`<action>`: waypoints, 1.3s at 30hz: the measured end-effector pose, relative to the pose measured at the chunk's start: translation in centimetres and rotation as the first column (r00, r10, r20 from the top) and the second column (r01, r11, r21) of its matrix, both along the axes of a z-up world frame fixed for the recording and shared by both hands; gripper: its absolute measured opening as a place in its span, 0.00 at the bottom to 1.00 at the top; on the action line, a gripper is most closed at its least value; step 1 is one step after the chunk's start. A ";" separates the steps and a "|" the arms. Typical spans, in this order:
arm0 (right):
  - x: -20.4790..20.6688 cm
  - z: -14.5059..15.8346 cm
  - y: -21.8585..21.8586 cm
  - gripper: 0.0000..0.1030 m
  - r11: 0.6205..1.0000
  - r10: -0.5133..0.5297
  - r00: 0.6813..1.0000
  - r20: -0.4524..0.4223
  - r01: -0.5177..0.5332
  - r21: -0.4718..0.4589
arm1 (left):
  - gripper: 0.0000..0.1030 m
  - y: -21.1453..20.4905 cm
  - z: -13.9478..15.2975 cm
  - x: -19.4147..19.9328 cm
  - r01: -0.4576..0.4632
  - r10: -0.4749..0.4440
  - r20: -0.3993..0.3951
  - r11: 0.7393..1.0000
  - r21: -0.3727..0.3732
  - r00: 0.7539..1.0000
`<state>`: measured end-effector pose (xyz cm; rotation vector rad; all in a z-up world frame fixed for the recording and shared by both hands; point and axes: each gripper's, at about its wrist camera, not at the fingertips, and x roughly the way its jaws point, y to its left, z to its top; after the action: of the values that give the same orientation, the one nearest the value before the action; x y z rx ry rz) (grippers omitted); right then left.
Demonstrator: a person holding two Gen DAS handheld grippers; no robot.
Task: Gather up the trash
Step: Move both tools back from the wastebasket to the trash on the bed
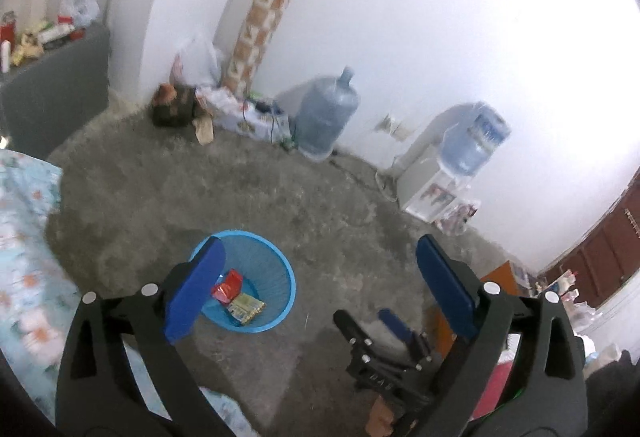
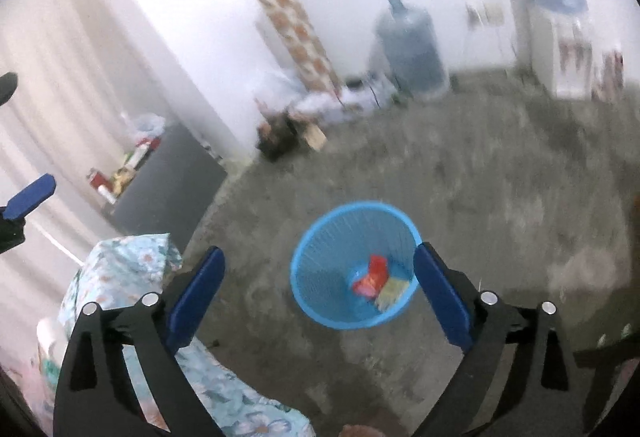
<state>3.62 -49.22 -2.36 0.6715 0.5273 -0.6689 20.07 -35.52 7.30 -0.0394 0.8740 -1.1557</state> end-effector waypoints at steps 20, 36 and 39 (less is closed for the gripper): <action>0.7 8.7 12.7 0.94 0.890 0.457 0.879 0.139 -0.452 -0.067 | 0.91 36.2 5.7 -7.3 -0.505 0.524 0.058 0.841 -0.195 0.850; 5.3 4.9 15.6 0.80 0.755 0.596 0.780 0.191 -0.625 0.200 | 0.82 32.1 -1.6 -7.5 -0.551 0.464 0.383 0.819 0.159 0.799; 6.1 4.2 15.6 0.77 0.750 0.590 0.785 0.189 -0.620 0.232 | 0.71 30.1 -3.3 -5.4 -0.564 0.442 0.420 0.794 0.229 0.793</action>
<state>9.69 -33.61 1.85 0.7430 0.7086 0.0677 14.66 -5.43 3.95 0.2017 0.6753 -0.4605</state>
